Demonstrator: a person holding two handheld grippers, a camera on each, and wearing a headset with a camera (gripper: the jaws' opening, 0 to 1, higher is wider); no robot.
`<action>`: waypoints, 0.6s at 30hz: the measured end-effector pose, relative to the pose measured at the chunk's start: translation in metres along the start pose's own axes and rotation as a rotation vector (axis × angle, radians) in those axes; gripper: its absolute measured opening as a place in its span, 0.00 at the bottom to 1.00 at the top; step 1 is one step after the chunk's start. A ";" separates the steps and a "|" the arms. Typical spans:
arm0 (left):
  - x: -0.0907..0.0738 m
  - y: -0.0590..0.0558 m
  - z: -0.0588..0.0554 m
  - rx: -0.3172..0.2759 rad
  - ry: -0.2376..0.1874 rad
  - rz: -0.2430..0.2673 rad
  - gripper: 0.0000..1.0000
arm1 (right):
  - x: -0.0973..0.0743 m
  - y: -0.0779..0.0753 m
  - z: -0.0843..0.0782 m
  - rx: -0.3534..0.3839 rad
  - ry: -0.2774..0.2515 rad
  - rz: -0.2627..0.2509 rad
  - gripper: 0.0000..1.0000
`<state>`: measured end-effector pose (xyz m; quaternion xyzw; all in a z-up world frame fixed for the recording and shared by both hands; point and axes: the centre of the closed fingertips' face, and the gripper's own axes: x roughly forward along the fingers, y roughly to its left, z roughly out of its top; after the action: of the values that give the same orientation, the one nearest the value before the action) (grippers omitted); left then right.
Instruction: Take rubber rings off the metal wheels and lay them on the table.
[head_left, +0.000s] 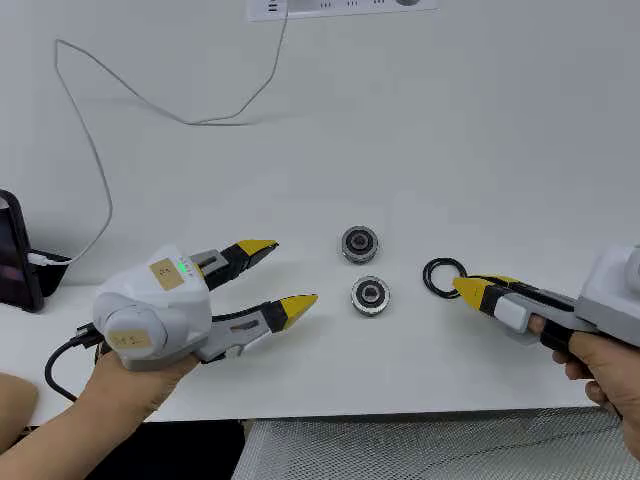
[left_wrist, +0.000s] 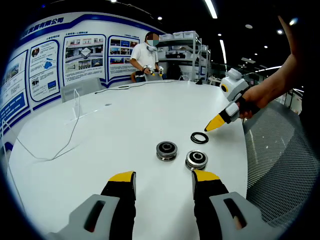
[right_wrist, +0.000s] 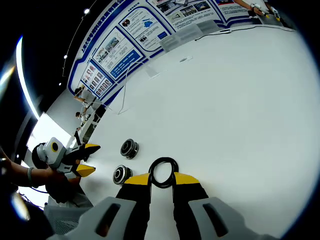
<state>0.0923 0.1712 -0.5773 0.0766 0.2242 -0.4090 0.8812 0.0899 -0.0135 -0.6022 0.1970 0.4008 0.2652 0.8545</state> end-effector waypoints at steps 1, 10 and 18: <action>-0.001 -0.001 0.001 -0.002 -0.002 0.000 0.46 | 0.000 0.000 0.000 -0.017 0.003 -0.003 0.18; -0.007 -0.007 0.002 -0.021 -0.012 -0.002 0.49 | -0.005 0.007 -0.006 -0.142 0.030 0.004 0.28; -0.012 -0.009 -0.001 -0.045 -0.014 -0.006 0.55 | -0.007 0.021 -0.011 -0.333 0.052 0.033 0.45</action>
<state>0.0780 0.1737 -0.5717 0.0533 0.2276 -0.4069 0.8831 0.0711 0.0001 -0.5930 0.0525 0.3703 0.3470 0.8601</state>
